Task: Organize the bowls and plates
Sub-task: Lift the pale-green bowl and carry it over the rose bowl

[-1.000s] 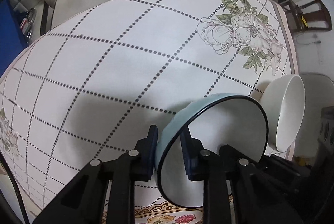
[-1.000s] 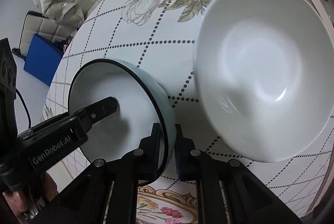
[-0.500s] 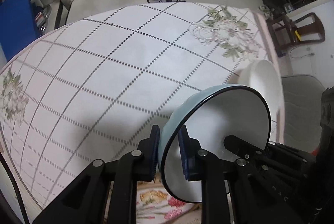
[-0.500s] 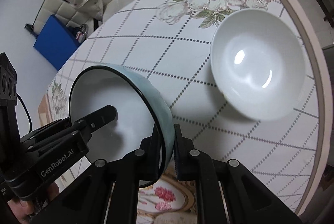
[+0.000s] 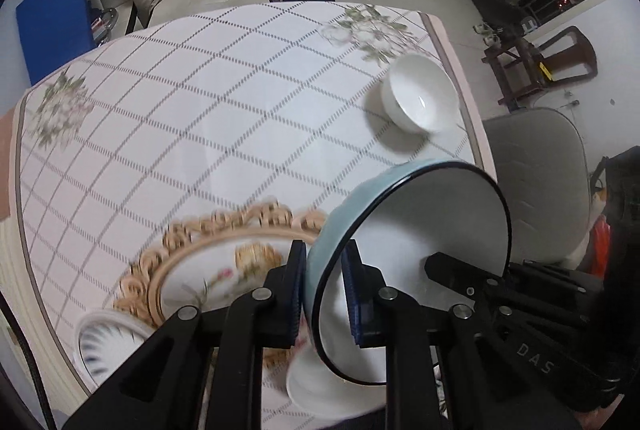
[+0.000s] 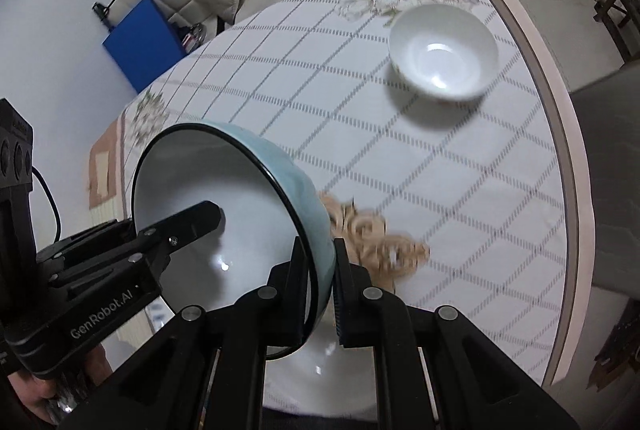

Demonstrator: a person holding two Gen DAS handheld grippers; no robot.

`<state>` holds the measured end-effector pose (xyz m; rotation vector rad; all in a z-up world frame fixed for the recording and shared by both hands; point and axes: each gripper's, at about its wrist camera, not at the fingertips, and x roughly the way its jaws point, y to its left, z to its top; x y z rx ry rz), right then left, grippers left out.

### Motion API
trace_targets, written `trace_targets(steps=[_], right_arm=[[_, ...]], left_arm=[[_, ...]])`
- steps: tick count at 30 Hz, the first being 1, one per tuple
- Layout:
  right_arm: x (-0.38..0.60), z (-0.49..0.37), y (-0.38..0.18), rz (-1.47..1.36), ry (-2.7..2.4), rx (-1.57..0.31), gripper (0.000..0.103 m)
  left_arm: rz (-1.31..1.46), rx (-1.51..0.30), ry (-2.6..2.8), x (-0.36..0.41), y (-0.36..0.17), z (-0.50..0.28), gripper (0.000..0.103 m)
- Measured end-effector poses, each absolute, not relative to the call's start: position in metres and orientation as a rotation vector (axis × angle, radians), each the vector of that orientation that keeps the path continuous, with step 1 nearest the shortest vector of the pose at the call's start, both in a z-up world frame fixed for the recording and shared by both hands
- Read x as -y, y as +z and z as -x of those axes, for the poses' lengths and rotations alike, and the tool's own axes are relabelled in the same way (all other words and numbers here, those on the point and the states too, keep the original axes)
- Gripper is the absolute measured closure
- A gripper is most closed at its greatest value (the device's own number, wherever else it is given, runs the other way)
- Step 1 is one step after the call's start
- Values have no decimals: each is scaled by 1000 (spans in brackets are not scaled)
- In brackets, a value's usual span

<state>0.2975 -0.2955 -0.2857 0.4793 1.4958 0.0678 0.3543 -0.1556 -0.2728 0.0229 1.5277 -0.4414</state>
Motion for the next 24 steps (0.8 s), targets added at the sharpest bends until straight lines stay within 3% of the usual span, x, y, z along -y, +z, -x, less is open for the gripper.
trace_targets(steps=[11, 24], right_arm=[[265, -199, -313, -444, 108, -1599, 91], [261, -174, -364, -436, 71, -1670, 92]], left_arm=[[19, -1621, -418, 133, -297, -272, 87], [12, -1718, -404, 127, -359, -237, 87]])
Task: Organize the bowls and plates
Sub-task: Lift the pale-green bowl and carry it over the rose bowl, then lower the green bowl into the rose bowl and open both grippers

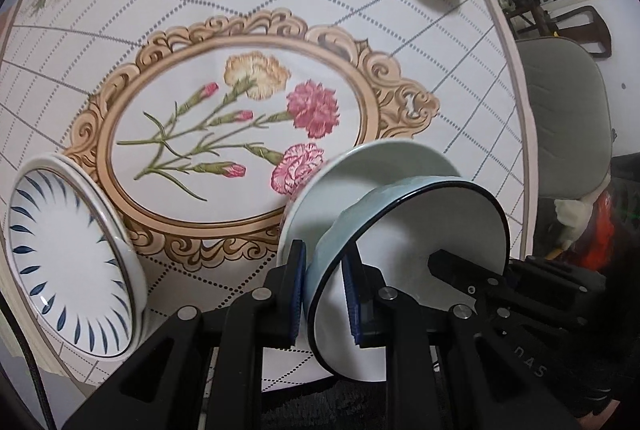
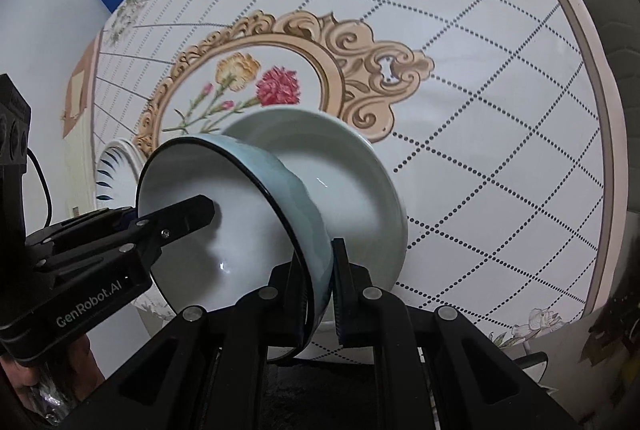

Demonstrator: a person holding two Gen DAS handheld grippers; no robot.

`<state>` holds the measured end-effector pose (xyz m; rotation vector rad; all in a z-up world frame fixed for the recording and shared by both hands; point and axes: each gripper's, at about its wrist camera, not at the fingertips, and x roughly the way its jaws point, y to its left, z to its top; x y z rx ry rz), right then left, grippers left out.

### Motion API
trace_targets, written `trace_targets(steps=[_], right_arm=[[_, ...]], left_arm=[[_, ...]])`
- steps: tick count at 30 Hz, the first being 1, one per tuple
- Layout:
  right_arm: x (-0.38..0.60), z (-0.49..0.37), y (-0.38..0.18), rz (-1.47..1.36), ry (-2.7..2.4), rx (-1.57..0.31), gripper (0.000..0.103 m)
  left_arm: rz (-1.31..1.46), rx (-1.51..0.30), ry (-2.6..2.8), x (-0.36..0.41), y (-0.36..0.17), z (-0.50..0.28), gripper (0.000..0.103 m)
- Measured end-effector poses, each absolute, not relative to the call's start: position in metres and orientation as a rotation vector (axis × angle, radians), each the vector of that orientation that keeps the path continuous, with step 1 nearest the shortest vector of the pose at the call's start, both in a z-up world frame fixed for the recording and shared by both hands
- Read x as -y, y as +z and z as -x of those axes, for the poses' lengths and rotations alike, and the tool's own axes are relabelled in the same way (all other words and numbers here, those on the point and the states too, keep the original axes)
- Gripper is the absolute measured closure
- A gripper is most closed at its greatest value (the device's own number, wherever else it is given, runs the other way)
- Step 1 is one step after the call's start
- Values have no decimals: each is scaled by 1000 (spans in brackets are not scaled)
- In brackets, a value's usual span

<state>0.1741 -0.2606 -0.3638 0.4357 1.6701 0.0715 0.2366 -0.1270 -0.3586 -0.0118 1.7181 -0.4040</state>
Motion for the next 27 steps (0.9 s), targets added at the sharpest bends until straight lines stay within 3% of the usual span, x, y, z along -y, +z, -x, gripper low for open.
trace_targets(steps=[27], right_arm=[[268, -182, -389, -403, 37, -1708, 91]], left_arm=[[-31, -1774, -406, 139, -391, -231, 86]])
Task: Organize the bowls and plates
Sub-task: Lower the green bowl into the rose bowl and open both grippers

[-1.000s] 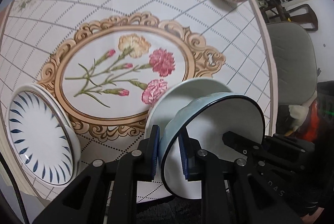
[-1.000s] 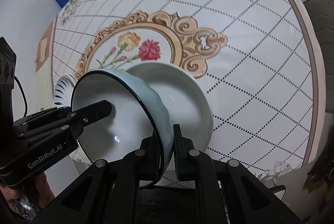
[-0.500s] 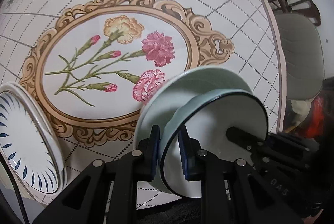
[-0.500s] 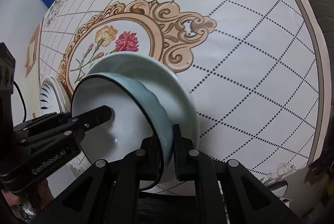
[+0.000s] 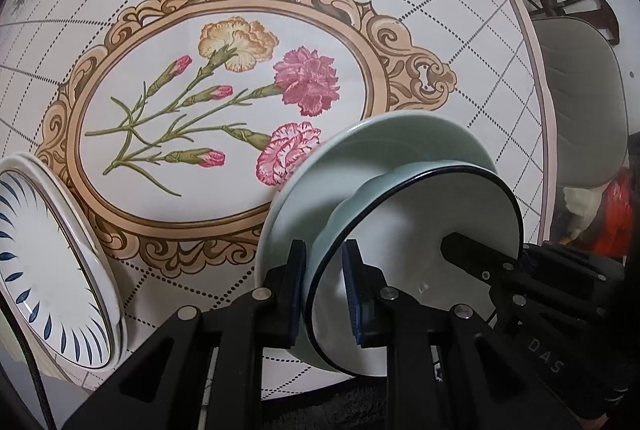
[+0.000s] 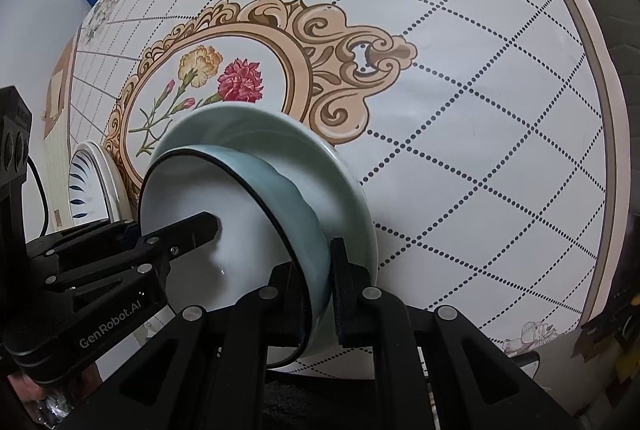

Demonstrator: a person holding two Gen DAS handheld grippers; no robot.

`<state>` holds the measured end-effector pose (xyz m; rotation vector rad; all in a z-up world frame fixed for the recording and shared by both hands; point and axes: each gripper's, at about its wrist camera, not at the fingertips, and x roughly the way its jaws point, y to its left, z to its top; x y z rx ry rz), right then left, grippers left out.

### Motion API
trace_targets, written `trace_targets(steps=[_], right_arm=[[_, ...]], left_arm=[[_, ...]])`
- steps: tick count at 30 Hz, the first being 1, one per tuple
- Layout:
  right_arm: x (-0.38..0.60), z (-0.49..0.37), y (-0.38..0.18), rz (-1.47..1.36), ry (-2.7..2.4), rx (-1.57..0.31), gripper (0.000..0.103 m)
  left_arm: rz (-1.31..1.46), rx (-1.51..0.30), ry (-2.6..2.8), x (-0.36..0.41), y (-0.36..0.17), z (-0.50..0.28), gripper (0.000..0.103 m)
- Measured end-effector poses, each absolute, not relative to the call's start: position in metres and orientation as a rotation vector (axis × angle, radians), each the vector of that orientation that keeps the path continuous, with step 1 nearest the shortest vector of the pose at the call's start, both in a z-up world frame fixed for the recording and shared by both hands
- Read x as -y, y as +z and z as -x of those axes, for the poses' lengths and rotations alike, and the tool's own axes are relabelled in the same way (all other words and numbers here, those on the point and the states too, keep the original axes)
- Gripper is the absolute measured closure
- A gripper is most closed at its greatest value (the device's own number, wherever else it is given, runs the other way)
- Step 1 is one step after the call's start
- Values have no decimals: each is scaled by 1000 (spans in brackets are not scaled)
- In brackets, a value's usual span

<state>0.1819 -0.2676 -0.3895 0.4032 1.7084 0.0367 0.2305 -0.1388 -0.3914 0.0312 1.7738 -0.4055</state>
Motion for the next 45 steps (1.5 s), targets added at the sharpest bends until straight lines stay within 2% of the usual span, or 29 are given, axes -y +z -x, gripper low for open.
trace_targets(steps=[9, 13, 20, 21, 23, 24, 27, 28, 33, 35, 37, 38, 40, 41, 45], right_arm=[[265, -178, -388, -388, 28, -1747, 91], [266, -178, -380, -385, 23, -1743, 74], [267, -177, -372, -379, 21, -1742, 72], [268, -177, -370, -385, 25, -1738, 69], [267, -176, -366, -406, 48, -1736, 56], [267, -176, -362, -394, 45, -1733, 55], [268, -177, -356, -353, 17, -1715, 35], [271, -177, -357, -360, 18, -1716, 32], [276, -171, -355, -359, 16, -1730, 32], [277, -167, -349, -341, 17, -1722, 30], [278, -161, -337, -299, 2, -1694, 21], [278, -158, -331, -275, -9, -1677, 18], [278, -153, -320, -245, -28, -1651, 4], [278, -150, -314, -226, -33, -1634, 0], [273, -140, -293, -176, -42, -1598, 0]], left_arm=[[13, -1832, -372, 134, -393, -227, 86], [-8, -1836, -364, 136, -391, -224, 85], [-34, -1815, -354, 142, -384, -219, 81], [-30, -1811, -355, 142, -382, -220, 79], [-31, -1798, -347, 141, -376, -222, 72], [-34, -1785, -337, 139, -373, -223, 68], [23, -1784, -340, 131, -368, -227, 67], [30, -1785, -340, 130, -368, -228, 66], [7, -1771, -342, 134, -360, -224, 61], [-29, -1748, -333, 137, -350, -221, 55], [-86, -1705, -303, 134, -338, -219, 35], [-121, -1674, -288, 133, -331, -217, 29], [-167, -1627, -263, 127, -317, -213, 13], [-174, -1610, -255, 125, -310, -210, 11], [-174, -1563, -236, 117, -287, -198, 9]])
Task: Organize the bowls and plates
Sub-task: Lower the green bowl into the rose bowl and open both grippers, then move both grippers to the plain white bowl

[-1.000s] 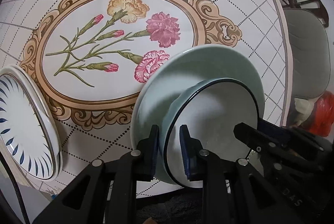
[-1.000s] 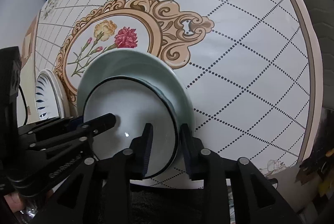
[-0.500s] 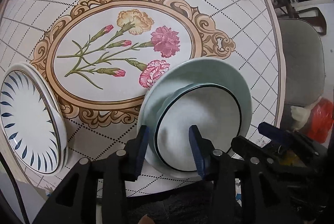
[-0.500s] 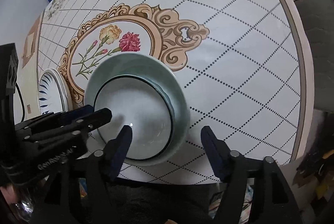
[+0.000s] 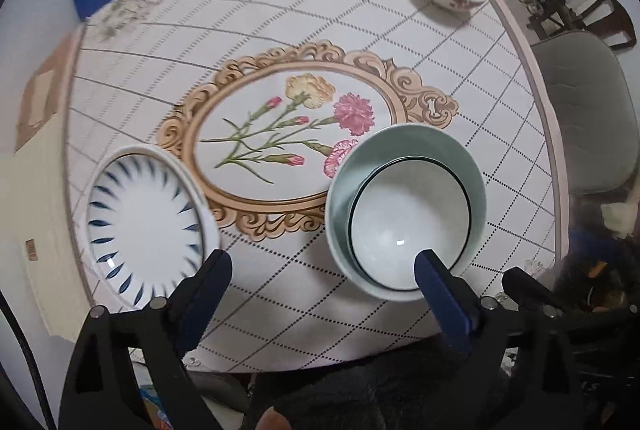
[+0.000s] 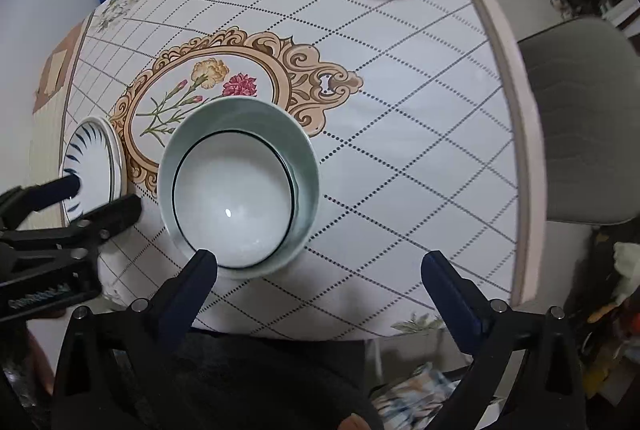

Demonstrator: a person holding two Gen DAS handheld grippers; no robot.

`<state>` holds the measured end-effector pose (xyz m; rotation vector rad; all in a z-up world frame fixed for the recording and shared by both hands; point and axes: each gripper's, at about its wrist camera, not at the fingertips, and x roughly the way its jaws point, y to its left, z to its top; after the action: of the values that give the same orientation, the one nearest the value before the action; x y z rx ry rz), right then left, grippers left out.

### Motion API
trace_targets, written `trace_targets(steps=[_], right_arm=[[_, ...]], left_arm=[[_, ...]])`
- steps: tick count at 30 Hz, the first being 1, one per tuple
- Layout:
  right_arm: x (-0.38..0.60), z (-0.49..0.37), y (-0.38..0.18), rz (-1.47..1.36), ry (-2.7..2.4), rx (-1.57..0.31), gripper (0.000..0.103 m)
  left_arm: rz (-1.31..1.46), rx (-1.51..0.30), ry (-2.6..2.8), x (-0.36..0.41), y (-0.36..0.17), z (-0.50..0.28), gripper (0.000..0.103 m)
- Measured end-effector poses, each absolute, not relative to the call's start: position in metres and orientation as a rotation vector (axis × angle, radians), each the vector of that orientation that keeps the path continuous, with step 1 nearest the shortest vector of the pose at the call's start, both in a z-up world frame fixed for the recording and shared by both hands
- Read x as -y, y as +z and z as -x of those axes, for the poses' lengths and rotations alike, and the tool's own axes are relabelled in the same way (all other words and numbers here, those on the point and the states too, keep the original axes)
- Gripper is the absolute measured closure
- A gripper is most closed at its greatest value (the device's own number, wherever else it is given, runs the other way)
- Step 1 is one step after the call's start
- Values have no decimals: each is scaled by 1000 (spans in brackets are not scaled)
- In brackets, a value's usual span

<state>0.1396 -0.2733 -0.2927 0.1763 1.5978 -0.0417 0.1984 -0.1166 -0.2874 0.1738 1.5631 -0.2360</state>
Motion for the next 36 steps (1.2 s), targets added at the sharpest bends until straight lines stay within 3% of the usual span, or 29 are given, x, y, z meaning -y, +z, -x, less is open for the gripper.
trace_targets(steps=[13, 22, 28, 36], right_arm=[[266, -140, -228, -139, -8, -1495, 0], [328, -221, -214, -189, -104, -1410, 0], [381, -315, -245, -208, -219, -1381, 0], [437, -415, -325, -357, -221, -1464, 0]], left_arm=[[-145, -1457, -259, 123, -224, -200, 9], [-193, -1350, -282, 164, -201, -289, 9], [-227, -1373, -278, 212, -235, -396, 9], [-81, -1591, -343, 268, -321, -491, 9]])
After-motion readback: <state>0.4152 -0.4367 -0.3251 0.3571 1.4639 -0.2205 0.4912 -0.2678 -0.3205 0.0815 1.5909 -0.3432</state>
